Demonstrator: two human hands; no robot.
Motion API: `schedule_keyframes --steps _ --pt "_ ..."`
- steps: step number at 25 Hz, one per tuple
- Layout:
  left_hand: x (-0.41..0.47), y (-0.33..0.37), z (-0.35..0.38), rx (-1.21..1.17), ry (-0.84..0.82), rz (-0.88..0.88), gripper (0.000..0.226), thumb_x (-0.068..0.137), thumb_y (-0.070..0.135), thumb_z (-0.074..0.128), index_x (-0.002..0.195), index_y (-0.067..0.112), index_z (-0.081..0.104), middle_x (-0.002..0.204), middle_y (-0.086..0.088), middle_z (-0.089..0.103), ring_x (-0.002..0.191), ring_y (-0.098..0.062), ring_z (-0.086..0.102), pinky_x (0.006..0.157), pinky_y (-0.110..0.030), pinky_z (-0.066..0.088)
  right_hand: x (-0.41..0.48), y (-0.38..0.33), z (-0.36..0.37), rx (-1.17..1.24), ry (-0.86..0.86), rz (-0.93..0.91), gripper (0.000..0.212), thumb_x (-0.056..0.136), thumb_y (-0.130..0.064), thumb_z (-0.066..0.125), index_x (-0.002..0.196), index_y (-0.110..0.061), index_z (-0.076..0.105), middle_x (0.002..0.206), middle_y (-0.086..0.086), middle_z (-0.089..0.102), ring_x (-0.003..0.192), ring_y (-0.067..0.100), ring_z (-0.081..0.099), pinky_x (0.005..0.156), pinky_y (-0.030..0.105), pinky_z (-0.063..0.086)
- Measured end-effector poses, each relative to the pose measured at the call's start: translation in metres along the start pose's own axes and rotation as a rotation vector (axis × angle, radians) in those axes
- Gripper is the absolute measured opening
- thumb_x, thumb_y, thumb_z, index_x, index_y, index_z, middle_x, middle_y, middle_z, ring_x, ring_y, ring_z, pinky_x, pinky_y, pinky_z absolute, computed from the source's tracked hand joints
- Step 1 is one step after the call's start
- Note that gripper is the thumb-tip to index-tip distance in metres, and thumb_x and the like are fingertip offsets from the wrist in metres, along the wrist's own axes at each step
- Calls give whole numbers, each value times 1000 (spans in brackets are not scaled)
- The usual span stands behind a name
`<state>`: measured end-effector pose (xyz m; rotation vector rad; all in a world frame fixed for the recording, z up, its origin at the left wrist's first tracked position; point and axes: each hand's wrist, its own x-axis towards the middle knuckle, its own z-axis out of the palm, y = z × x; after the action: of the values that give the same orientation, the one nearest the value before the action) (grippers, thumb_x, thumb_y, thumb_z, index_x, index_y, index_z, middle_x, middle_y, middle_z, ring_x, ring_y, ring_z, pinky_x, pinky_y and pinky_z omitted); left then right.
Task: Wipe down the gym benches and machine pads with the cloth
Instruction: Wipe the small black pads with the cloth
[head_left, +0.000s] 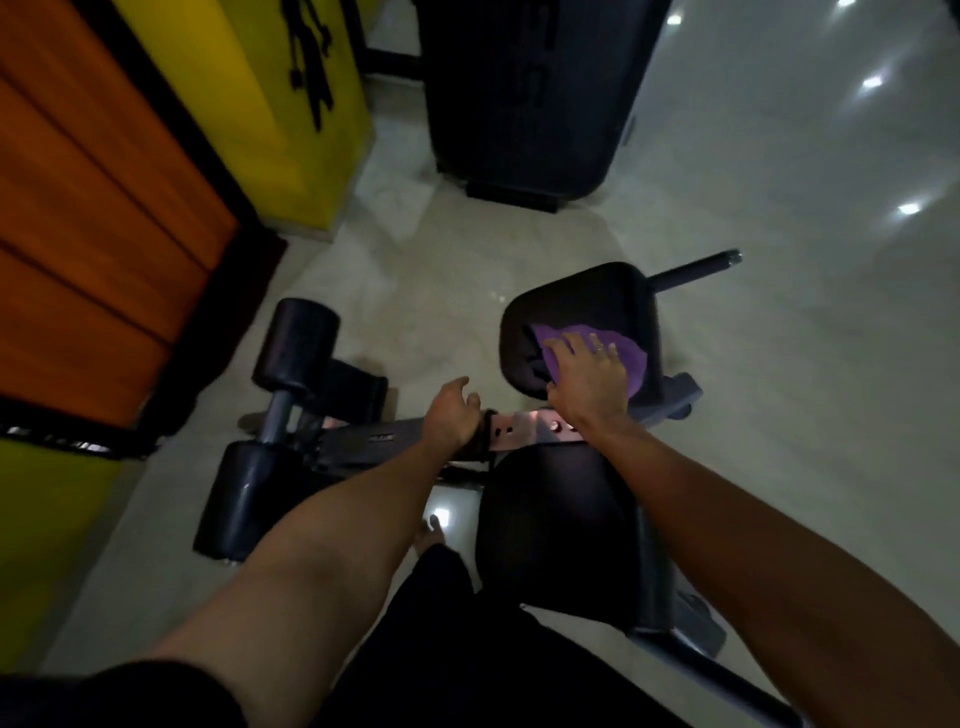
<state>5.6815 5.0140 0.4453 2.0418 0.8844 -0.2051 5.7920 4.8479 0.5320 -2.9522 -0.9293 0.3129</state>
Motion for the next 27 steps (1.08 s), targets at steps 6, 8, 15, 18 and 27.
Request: schedule_keyframes --steps 6,8,15,18,27 --pt "-61 -83 -48 -52 114 -199 45 102 23 48 145 10 49 144 -13 54 131 -33 52 106 -37 41 -13 -119 32 155 -138 -300 59 80 -27 72 136 -21 54 131 4 58 115 34 59 89 42 49" --pt "-81 -108 -65 -73 161 -210 39 102 21 47 139 13 56 141 -11 57 130 -31 52 106 -37 42 -23 -156 47 173 -194 -363 58 83 -29 72 136 -21 53 131 6 56 114 36 60 90 43 50" --pt "-117 -205 -121 -150 334 -401 40 103 19 49 141 5 53 146 -16 52 134 -33 48 108 -35 36 -48 -271 89 210 -342 -423 54 89 -35 67 137 -19 48 136 10 52 120 38 58 92 45 50" --pt "-109 -248 -142 -197 318 -478 47 104 20 49 147 4 45 153 -16 44 141 -31 41 114 -35 29 -44 -312 109 296 -413 -367 57 89 -36 67 140 -18 48 137 10 52 123 36 56 95 45 49" --pt "-76 -375 -192 -258 240 -571 45 105 20 48 146 3 45 147 -18 48 136 -34 46 109 -38 37 -34 -445 199 849 -356 97 56 89 -24 74 141 -17 53 140 7 55 123 28 58 98 39 52"
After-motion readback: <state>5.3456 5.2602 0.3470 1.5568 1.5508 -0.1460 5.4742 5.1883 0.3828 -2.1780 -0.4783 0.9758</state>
